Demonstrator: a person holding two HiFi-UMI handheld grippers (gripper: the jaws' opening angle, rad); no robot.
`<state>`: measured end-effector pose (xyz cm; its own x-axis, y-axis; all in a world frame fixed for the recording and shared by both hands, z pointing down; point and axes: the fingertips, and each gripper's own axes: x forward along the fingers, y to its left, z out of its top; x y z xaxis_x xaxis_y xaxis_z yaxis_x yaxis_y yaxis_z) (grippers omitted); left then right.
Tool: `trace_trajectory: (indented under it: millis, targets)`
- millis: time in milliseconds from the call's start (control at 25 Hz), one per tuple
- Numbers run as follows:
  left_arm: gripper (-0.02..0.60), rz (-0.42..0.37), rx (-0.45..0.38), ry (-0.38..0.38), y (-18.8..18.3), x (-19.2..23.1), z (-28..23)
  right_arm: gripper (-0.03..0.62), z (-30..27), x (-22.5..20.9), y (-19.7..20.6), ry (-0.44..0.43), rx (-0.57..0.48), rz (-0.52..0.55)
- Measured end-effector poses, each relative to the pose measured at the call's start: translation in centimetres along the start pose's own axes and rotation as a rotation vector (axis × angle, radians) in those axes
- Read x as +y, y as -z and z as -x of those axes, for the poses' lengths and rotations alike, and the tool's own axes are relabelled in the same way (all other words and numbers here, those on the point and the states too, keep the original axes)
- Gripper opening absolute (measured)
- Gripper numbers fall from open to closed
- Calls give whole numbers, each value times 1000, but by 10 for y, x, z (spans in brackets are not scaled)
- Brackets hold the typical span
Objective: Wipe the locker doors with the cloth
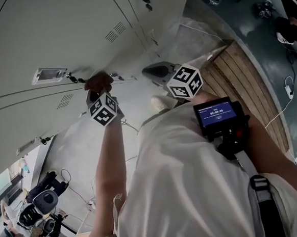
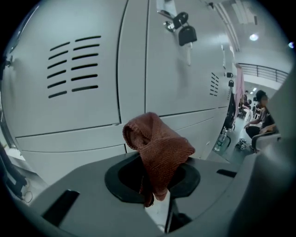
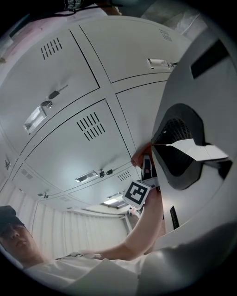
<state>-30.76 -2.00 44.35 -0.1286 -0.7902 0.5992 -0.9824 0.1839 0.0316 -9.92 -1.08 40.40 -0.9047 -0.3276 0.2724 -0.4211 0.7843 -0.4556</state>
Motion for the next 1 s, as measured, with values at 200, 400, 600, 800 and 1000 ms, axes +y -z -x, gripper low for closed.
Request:
trace_trajectory:
  millis: [200,400,600,800,1000]
  targets:
    - [77,-20,54,-34,-11,-33,-7,20,0,-12,-6,-80,43,13]
    - [77,-32,94,-16,-21,-71,-15,20,3,-9,-15,-99,33,14]
    - [77,-86,101,95,-35,-145,-43,20,26,-32,-17,-83,36,6]
    - [77,-192,93,288,-47,-218,-68,20,45,-47,-5,-81,60,-16]
    - [77,-208,102,195,-39,-198,-63,20,45,-35,10,-129,90,-21]
